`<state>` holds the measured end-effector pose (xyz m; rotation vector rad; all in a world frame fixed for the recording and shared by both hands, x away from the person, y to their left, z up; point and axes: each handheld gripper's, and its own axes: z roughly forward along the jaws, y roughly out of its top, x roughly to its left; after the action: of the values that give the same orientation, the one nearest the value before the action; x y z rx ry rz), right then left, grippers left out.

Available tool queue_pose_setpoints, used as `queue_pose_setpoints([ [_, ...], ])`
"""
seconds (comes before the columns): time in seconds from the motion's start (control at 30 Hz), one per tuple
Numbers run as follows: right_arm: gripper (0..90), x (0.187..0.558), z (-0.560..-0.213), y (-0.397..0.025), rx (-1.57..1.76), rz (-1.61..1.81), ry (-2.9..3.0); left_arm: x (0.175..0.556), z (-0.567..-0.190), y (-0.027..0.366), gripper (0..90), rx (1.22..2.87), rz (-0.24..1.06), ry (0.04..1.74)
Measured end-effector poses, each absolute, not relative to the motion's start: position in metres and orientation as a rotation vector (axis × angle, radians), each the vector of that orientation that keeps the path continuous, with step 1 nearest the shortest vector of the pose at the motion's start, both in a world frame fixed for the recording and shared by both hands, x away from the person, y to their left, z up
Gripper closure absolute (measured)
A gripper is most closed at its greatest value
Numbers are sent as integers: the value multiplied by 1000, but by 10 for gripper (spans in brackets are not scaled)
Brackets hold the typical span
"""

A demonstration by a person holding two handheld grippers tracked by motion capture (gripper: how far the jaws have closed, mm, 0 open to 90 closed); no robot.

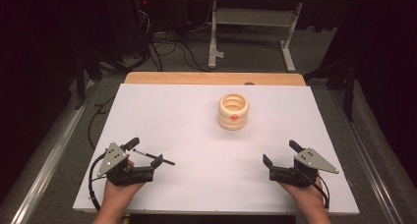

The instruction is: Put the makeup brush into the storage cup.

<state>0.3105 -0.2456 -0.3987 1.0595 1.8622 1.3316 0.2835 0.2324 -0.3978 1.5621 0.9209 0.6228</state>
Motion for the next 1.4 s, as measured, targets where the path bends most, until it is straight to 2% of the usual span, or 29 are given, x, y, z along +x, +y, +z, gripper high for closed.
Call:
queue_pose_setpoints([
  [1.4, 11, 309, -399, -246, 1021, 1321, 1874, 285, -399, 233, 6, 1556, 612, 910],
])
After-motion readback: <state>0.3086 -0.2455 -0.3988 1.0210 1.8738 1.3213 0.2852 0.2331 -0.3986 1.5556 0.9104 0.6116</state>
